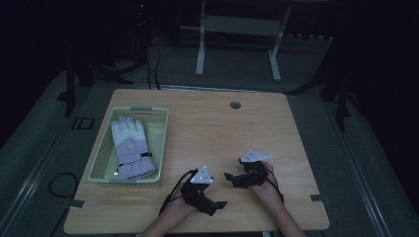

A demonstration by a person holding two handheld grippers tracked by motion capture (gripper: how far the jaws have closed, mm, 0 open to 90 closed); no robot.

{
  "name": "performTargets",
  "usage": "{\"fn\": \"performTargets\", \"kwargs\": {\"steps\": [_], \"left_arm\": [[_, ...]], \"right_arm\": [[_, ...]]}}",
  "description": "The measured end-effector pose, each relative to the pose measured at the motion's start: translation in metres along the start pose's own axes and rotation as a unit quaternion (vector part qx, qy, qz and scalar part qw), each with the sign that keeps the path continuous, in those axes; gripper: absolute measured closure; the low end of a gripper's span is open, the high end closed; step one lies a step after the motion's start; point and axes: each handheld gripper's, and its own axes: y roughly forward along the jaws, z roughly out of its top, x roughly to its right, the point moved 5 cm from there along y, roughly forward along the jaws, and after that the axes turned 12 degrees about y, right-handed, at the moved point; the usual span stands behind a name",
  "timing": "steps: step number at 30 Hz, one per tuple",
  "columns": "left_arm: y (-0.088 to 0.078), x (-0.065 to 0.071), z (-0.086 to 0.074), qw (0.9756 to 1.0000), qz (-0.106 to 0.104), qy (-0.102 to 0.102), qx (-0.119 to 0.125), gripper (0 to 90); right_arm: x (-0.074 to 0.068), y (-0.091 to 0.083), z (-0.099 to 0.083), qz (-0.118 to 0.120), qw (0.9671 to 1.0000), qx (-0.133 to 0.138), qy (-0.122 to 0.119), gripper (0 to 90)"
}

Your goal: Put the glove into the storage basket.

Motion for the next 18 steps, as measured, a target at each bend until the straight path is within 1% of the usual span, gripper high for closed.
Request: {"fn": "performTargets", "kwargs": {"steps": [5, 6, 8, 10, 13, 14, 18], "left_arm": [[0.0013, 0.0006, -0.0029, 1.0000, 0.003, 0.001, 0.007, 2.4], [0.0015, 0.0009, -0.0040, 1.0000, 0.006, 0.005, 0.005, 2.4], [0.0020, 0.0016, -0.0055, 0.9999, 0.006, 0.010, 0.001, 2.4], [0.0028, 0.0019, -0.0067, 0.9999, 0.006, 0.016, -0.002, 2.4], [0.0032, 0.0027, -0.0069, 0.9998, 0.003, 0.021, 0.000, 2.4], [0.0031, 0.0029, -0.0069, 0.9997, 0.002, 0.024, 0.000, 2.4], [0.0022, 0.0026, -0.0068, 0.9997, 0.004, 0.023, 0.006, 2.4]], "right_arm": [[0.0002, -0.0010, 0.0010, 0.000, 1.0000, 0.008, -0.001, 13.6], [0.0004, -0.0009, 0.0009, 0.000, 1.0000, 0.008, -0.002, 13.7], [0.0008, -0.0007, 0.0004, -0.002, 0.9999, 0.009, -0.005, 13.9], [0.0014, -0.0005, -0.0004, -0.004, 1.0000, 0.007, -0.002, 13.9], [0.0024, -0.0001, -0.0004, -0.006, 1.0000, 0.006, 0.001, 13.8], [0.0027, -0.0002, -0.0002, -0.009, 0.9999, 0.008, -0.001, 13.8], [0.0050, 0.0002, -0.0005, -0.013, 0.9999, 0.007, 0.000, 13.9]]}}
